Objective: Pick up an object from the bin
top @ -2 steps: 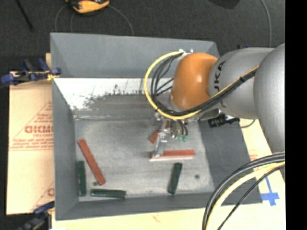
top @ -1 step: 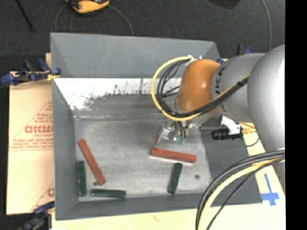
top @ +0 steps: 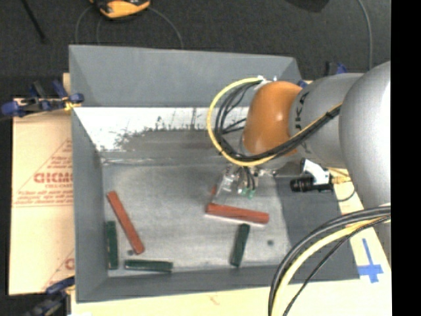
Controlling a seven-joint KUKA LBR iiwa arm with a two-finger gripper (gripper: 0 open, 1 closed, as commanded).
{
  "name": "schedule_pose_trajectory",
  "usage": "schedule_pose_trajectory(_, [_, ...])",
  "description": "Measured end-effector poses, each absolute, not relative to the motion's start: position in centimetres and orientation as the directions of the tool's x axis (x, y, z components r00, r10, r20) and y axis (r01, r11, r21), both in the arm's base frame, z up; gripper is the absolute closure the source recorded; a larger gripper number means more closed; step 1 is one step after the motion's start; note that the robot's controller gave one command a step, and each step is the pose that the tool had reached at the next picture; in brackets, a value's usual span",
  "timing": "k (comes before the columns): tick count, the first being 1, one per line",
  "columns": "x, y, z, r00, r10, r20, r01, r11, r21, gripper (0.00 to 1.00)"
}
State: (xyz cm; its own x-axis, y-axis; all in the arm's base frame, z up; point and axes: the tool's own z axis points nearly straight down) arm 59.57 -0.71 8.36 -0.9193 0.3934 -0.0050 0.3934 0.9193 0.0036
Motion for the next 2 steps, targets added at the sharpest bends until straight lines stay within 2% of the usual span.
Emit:
schedule_pose_trajectory(1, [58.5, -1.3, 13.0, -0.917, 0.398, 0.004, 0.398, 0.917, -0.001, 1.0])
schedule_pose_trajectory(2, [55.2, -2.6, 17.0, -0.887, 0.462, -0.001, 0.462, 0.887, 0.001, 1.0])
